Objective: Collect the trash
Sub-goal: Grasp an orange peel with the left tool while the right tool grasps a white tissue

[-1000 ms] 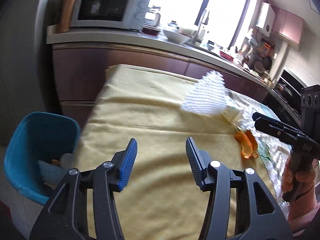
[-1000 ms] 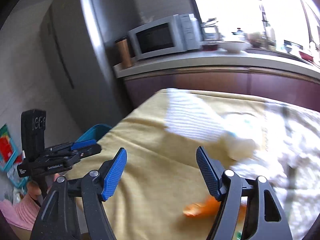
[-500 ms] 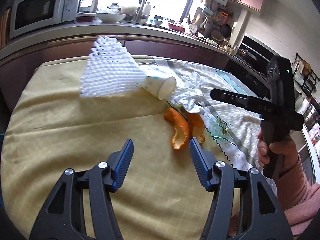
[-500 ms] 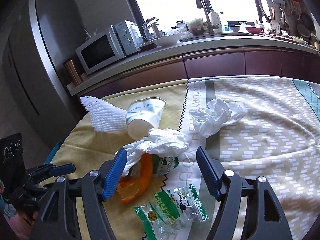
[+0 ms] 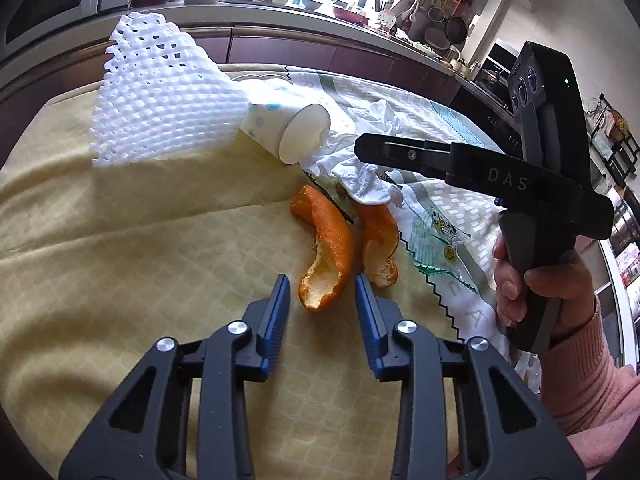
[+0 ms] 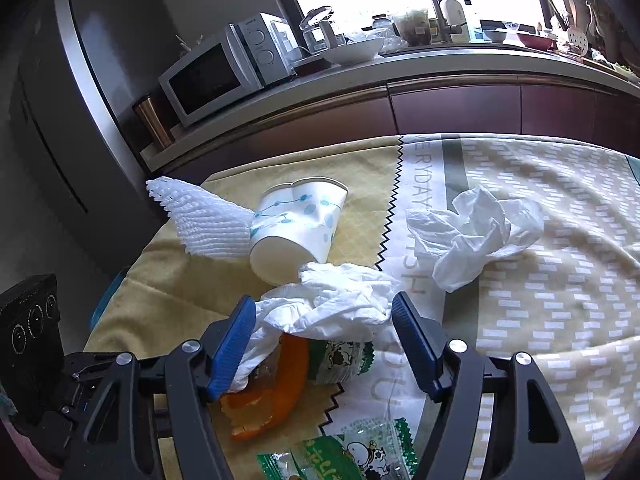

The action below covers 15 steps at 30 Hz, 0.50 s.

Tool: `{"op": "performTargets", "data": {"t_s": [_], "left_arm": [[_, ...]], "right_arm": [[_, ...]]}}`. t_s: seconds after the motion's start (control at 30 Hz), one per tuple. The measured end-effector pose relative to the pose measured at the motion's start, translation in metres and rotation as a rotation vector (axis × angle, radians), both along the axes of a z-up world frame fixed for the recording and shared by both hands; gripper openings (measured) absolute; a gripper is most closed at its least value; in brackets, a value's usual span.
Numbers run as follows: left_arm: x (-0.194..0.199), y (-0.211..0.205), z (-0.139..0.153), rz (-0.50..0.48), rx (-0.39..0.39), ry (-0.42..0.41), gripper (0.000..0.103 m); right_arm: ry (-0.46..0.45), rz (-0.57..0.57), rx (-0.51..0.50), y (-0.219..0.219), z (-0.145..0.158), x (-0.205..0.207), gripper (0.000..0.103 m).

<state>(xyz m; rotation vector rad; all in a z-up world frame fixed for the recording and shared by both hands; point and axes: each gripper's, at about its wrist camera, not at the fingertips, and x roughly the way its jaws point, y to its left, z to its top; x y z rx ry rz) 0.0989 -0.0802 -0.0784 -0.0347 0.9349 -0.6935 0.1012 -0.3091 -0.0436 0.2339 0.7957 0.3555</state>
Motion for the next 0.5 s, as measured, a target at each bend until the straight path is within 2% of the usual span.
{"op": "performTargets", "data": {"t_s": [0.13,0.23,0.37,0.5], "left_arm": [[0.002,0.001,0.000,0.003,-0.008,0.008,0.023],[0.001,0.002,-0.001,0.010,-0.015,0.004,0.020],[-0.002,0.007,0.002,0.014,-0.024,-0.003,0.018],[-0.007,0.015,0.008,0.018,-0.031,-0.024,0.017]], "right_arm": [[0.008,0.011,-0.004,0.001,-0.002,0.001,0.052],[0.013,0.014,-0.005,0.001,-0.004,0.000,0.036],[-0.006,0.009,-0.006,0.001,0.001,-0.005,0.025],[-0.032,0.004,0.000,-0.001,0.009,-0.011,0.020]]}}
